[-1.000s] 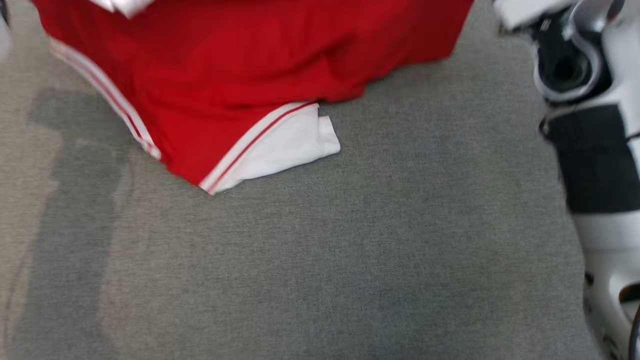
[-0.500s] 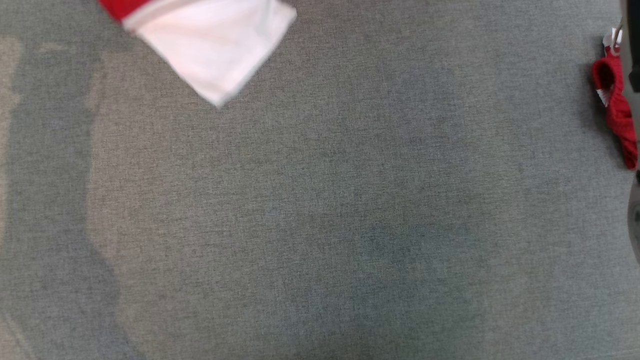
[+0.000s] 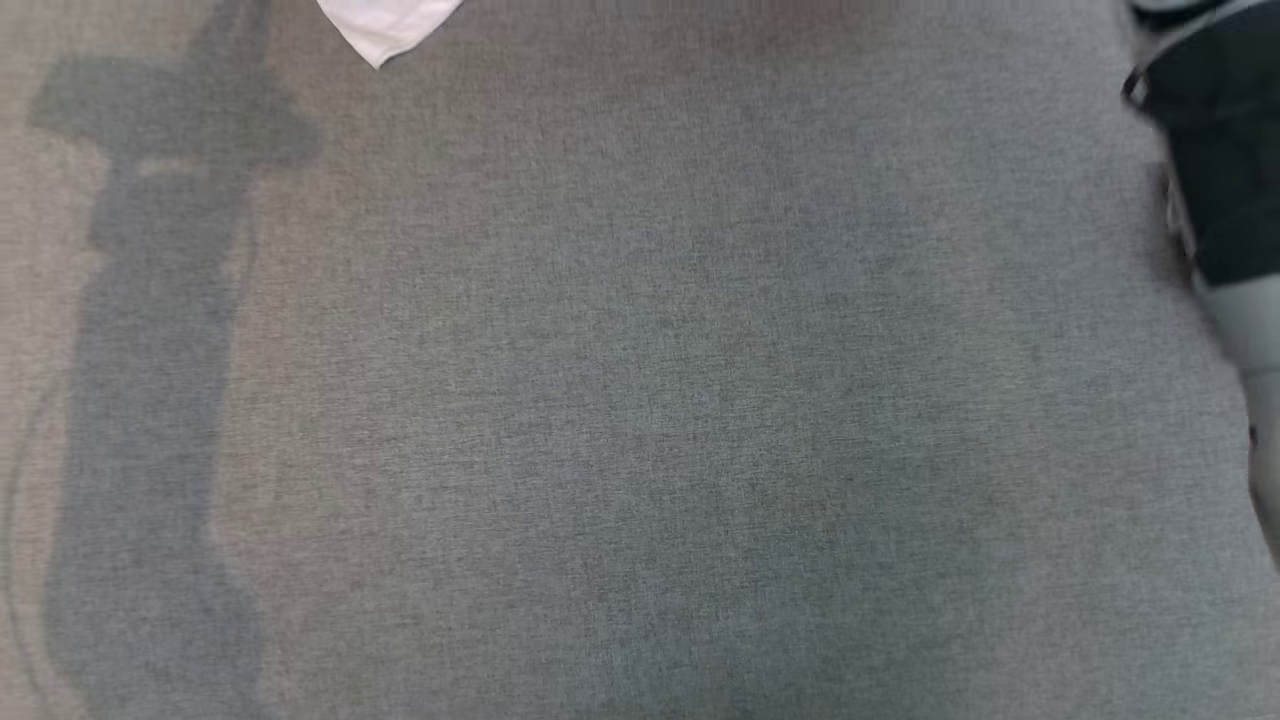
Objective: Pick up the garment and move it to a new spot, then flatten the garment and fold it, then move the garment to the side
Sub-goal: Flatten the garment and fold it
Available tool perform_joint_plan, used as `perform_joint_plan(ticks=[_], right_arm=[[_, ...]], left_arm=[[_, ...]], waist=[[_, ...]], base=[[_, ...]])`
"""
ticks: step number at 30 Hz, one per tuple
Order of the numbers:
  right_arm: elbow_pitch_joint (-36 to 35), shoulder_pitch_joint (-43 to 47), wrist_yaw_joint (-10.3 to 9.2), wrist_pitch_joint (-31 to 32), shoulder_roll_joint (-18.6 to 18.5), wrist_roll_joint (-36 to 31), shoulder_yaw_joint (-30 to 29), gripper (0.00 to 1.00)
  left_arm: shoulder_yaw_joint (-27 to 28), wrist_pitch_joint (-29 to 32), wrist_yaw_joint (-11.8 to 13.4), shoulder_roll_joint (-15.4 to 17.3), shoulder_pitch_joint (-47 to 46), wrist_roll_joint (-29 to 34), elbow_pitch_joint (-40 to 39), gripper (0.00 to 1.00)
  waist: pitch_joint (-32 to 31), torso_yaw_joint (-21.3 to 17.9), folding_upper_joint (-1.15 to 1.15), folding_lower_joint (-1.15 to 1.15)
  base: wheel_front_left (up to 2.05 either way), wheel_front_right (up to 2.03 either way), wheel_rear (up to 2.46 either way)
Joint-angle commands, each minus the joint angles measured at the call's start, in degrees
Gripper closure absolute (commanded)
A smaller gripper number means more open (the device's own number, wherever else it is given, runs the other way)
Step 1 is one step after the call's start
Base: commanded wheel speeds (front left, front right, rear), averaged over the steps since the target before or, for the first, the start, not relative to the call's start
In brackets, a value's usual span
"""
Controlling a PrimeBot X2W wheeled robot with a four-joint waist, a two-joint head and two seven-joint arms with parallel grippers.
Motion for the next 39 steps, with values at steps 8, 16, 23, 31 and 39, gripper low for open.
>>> perform_joint_plan(ticks=[8,16,23,31,39], right_arm=[[-3.9,15.6,0.03,6.0,-4.4,6.2,8.5,1.00],[-7.5,27.2,0.03,14.3,-9.9,11.5,14.5,1.00],[-13.8,38.4,0.03,21.3,-16.2,15.2,19.0,1.00],[-23.2,51.4,0.02,26.1,-25.1,18.1,19.6,1.00],[-29.2,60.0,0.02,32.7,-30.1,18.5,17.9,1.00]], left_arm=[[-11.2,13.1,0.0,5.3,13.4,-12.2,-7.9,1.00],[-17.3,23.4,0.0,10.8,24.7,-22.0,-16.3,1.00],[-20.7,29.2,0.0,15.3,34.8,-27.0,-25.4,1.00],[-22.2,36.8,0.0,20.7,44.0,-30.1,-36.6,1.00],[-22.4,40.8,1.2,26.4,49.2,-32.4,-46.9,1.00]], waist=[[-10.8,0.6,0.00,0.00],[-18.1,0.4,0.00,0.00],[-22.9,0.8,0.00,0.00],[-25.3,1.6,0.00,0.00],[-25.7,1.7,0.00,0.00]], base=[[0.00,0.00,0.00],[0.00,0.00,0.00],[0.00,0.00,0.00],[0.00,0.00,0.00],[0.00,0.00,0.00]])
